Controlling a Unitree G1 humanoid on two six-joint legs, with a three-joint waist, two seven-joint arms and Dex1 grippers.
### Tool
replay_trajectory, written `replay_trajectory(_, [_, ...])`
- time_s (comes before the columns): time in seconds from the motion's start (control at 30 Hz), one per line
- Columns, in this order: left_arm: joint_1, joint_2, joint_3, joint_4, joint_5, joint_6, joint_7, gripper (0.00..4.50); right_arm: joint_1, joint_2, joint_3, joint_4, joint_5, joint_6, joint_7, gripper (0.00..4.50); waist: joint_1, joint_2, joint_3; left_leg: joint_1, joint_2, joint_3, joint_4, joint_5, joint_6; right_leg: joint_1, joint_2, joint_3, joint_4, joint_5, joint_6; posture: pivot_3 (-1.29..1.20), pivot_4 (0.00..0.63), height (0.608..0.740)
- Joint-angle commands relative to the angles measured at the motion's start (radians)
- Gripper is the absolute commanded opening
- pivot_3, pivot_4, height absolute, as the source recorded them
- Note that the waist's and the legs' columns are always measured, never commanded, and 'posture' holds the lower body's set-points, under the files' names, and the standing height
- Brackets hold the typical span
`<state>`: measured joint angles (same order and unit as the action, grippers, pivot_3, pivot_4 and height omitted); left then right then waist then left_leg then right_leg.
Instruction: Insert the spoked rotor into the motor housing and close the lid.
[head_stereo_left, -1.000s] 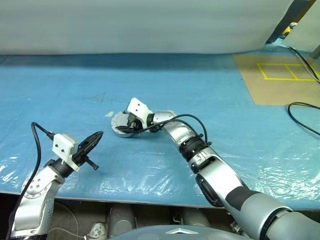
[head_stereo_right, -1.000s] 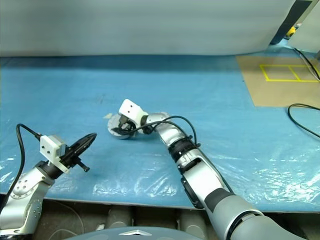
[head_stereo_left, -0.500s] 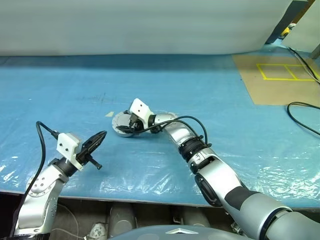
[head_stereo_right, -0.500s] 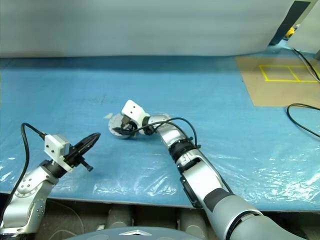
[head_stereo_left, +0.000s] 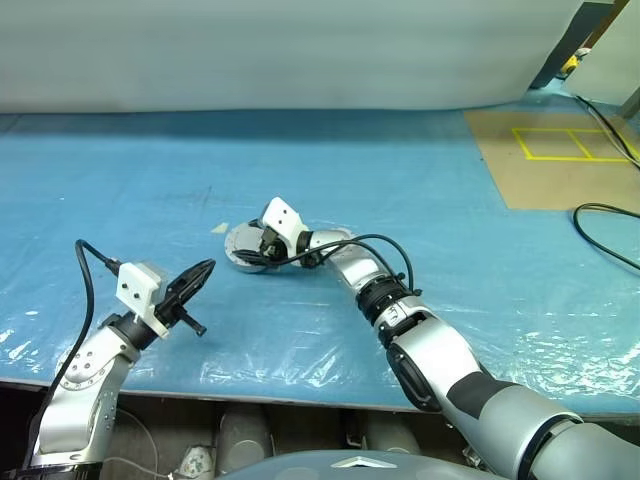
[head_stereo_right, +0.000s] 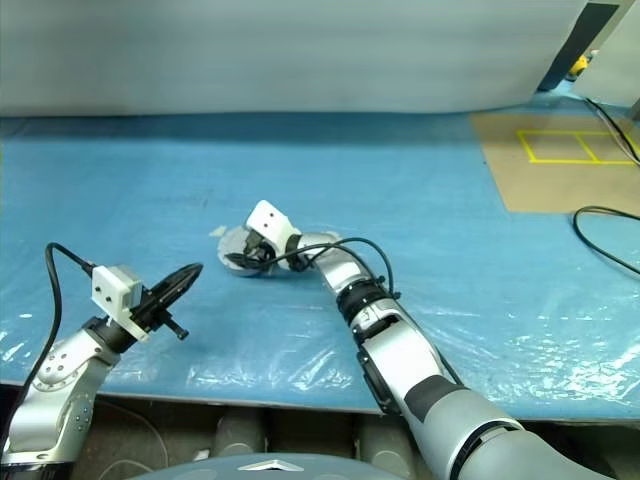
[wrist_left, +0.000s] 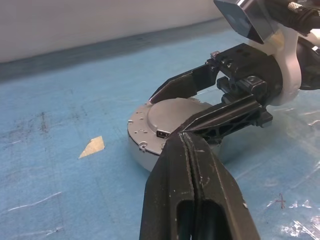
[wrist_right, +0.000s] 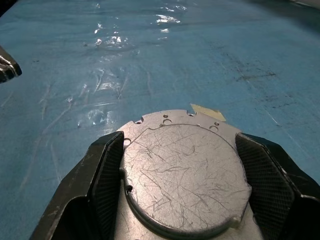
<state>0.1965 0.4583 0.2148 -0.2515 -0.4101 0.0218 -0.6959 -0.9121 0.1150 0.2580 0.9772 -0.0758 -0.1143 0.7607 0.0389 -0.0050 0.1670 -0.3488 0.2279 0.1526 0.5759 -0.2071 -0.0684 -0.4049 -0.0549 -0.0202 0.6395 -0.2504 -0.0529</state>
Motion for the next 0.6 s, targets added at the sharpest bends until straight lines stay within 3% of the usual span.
replay_trajectory(0.03, [-0.008,0.008,0.001,-0.035,-0.002,-0.005,-0.002,0.0,0.017,-0.008,0.007,0.033,-0.013,0.012,0.016,3.17,0.0,0.0,0.0,0.0,0.0,0.0,0.0,0.0,0.0,0.0,0.0,0.0,0.0,0.0,0.0,0.0,0.15,0.74])
replay_trajectory(0.6, [-0.028,0.004,-0.019,-0.008,0.004,-0.012,-0.01,0.0,-0.067,-0.006,-0.034,0.123,0.004,-0.047,0.084,3.17,0.0,0.0,0.0,-0.002,0.0,0.0,0.0,0.0,0.0,-0.001,0.0,0.0,-0.001,-0.001,-0.002,0.0,0.15,0.74])
